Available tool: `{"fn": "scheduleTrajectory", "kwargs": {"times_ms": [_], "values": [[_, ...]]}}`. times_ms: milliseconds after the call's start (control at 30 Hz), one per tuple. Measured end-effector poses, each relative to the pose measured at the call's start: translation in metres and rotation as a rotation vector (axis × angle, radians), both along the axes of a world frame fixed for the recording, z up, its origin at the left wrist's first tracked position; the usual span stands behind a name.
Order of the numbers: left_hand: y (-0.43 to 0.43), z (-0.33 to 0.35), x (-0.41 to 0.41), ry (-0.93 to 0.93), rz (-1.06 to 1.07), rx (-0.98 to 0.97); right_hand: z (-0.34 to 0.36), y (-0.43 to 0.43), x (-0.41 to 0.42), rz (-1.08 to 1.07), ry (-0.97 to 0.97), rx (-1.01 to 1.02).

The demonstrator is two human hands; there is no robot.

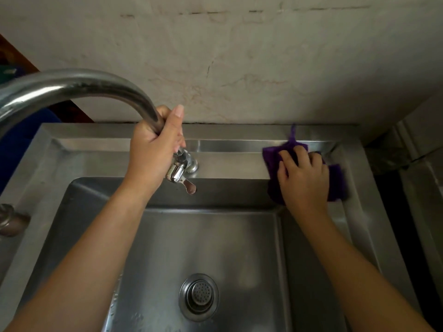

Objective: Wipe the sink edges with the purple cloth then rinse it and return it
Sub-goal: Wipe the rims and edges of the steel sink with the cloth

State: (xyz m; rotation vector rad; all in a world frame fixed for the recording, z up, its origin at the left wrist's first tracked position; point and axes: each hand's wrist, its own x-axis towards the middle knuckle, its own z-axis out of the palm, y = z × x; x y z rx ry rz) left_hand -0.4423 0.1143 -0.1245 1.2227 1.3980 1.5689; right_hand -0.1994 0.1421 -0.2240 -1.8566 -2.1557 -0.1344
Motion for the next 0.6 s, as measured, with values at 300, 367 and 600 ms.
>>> {"fn": "scheduleTrajectory", "kwargs": {"times_ms": [300, 367, 600], "values": [[0.002, -0.001, -0.002, -0.017, -0.013, 0.018, -0.004, 0.002, 0.003, -0.37, 0.098, -0.008], [0.003, -0.001, -0.001, -0.02, -0.017, 0.012, -0.006, 0.004, -0.007, -0.415, 0.142, -0.007], [0.003, -0.003, 0.0, -0.008, -0.001, 0.011, -0.005, 0.003, -0.012, -0.322, 0.127, 0.028]]}}
